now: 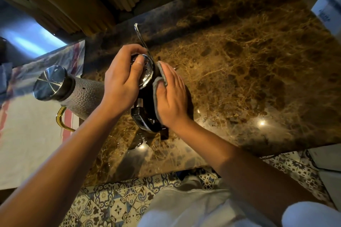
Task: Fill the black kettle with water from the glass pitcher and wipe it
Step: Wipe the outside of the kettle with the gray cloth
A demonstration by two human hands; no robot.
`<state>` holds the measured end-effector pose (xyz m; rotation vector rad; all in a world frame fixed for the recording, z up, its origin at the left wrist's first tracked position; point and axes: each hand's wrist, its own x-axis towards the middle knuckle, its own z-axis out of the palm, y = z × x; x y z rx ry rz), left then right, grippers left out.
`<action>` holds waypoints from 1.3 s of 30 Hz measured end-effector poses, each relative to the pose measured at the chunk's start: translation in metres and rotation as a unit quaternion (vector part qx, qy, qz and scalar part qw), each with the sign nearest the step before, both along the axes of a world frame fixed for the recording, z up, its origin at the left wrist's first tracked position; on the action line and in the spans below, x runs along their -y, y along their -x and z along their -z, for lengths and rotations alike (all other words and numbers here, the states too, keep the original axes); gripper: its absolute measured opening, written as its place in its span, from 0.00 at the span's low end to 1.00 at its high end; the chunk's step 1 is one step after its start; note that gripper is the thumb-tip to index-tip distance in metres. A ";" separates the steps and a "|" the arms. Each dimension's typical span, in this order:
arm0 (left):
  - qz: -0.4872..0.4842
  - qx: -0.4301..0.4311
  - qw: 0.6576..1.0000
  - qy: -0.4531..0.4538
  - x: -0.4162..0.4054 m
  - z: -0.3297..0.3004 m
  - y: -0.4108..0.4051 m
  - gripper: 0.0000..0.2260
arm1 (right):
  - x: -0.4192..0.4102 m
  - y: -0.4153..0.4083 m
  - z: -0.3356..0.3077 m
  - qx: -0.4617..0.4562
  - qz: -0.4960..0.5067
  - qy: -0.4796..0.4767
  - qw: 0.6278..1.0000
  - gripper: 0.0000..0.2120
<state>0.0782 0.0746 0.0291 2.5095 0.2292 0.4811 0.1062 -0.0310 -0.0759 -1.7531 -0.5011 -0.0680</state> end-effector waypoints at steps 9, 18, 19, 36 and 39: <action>0.011 0.025 0.998 -0.062 -0.002 0.004 0.000 0.18 | -0.009 -0.039 -0.042 -0.119 -0.097 -0.079 0.985 0.20; 0.014 -0.019 1.000 -0.016 -0.004 -0.004 0.000 0.16 | 0.001 -0.078 -0.009 -0.276 -0.166 0.017 0.946 0.25; 0.018 -0.035 0.999 -0.007 -0.005 -0.007 0.000 0.16 | 0.004 -0.075 -0.005 -0.274 -0.155 0.015 0.949 0.24; 0.050 -0.226 0.972 -0.035 0.013 -0.046 0.004 0.25 | -0.013 -0.138 -0.035 -0.346 -0.120 -0.064 0.928 0.15; 0.057 -0.225 0.973 -0.002 0.010 -0.046 0.005 0.26 | -0.018 -0.129 -0.035 -0.386 -0.159 -0.112 0.902 0.15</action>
